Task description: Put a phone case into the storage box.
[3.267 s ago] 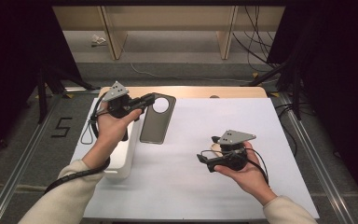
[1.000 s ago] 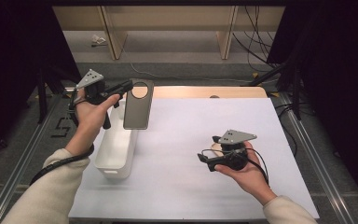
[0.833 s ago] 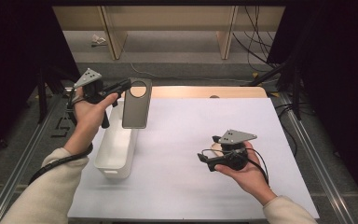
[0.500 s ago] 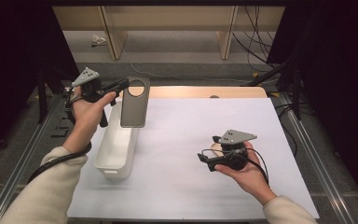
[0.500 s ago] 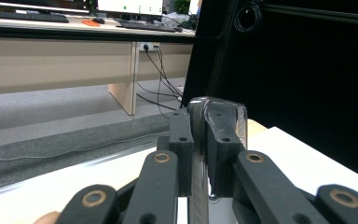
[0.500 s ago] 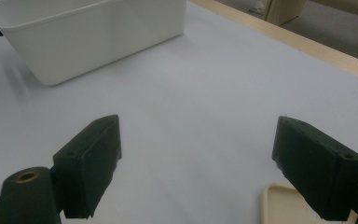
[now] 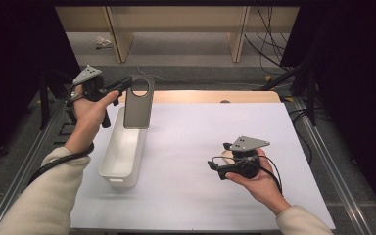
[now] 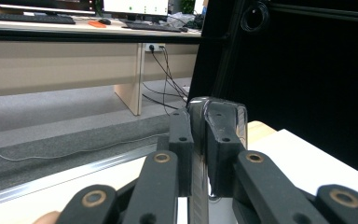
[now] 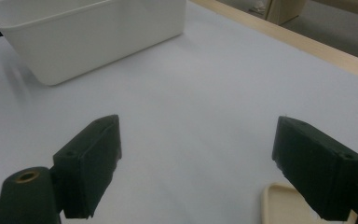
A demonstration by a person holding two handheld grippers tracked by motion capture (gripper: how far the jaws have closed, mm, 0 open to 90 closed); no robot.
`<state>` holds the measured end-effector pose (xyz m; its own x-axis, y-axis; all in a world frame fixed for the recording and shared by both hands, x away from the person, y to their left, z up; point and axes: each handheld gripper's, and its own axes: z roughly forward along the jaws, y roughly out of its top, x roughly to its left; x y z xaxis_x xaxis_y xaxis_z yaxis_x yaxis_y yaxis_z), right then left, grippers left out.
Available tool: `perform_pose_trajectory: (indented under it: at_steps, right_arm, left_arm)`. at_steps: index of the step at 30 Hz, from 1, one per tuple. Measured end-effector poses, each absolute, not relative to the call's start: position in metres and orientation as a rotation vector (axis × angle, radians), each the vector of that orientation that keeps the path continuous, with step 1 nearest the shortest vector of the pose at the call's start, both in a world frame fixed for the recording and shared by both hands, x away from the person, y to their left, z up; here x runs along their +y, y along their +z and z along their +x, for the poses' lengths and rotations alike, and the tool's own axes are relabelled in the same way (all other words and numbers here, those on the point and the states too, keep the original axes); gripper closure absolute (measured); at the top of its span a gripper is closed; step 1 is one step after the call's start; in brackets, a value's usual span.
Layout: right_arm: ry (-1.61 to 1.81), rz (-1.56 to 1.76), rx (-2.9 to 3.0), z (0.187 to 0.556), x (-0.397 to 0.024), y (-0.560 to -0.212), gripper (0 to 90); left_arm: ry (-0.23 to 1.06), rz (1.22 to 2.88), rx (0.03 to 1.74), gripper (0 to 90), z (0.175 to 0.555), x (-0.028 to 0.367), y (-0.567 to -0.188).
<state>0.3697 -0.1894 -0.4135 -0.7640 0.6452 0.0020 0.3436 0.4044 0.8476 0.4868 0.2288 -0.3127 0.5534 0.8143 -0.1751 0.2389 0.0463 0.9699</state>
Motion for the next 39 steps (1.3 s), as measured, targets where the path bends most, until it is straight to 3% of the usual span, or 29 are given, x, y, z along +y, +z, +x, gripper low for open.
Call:
perform_pose_trajectory:
  at_steps: [39]
  right_arm:
    - [1.297, 0.860, 2.341, 0.371, -0.190, -0.415, 16.5]
  left_arm:
    - [0.633, 1.499, 1.036, 81.6, 0.521, 0.252, -0.329]
